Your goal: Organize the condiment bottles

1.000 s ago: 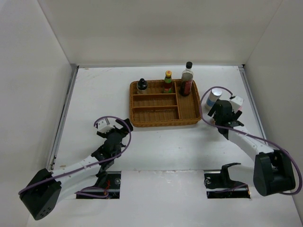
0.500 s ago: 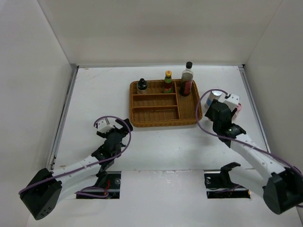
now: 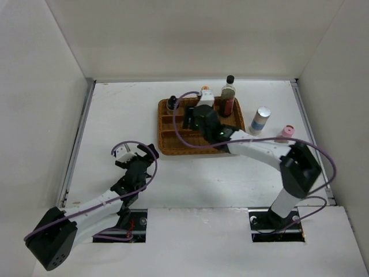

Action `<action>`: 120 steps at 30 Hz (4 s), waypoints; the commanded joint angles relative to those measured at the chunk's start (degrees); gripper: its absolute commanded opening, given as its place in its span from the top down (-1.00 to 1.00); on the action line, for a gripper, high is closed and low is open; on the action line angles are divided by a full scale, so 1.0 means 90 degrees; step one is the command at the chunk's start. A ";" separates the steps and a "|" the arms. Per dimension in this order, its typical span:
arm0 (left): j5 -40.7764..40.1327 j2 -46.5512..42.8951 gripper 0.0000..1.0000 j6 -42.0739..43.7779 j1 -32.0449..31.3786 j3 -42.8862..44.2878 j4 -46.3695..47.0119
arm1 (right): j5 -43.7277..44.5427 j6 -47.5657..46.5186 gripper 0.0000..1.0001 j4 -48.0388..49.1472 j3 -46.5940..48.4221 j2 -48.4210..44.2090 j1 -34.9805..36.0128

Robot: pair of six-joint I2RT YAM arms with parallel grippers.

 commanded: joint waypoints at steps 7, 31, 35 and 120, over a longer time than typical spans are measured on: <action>0.0039 -0.0100 -1.00 -0.0161 0.0030 -0.0152 0.0274 | -0.0500 -0.0419 -0.04 0.1238 0.2230 0.1791 0.0314; 0.0039 0.0046 -1.00 -0.0180 -0.0039 -0.0133 0.0362 | 0.0164 -0.0692 -0.09 0.1796 0.2807 0.2983 0.0362; 0.0039 -0.0051 -1.00 -0.0180 -0.0039 -0.0142 0.0362 | 0.0223 -0.0517 -0.20 0.1746 0.2506 0.3032 0.0441; 0.0176 0.0340 -1.00 -0.0141 -0.0087 -0.0035 0.0596 | -0.0246 -0.0946 -0.12 0.0927 0.1634 0.0511 -0.0468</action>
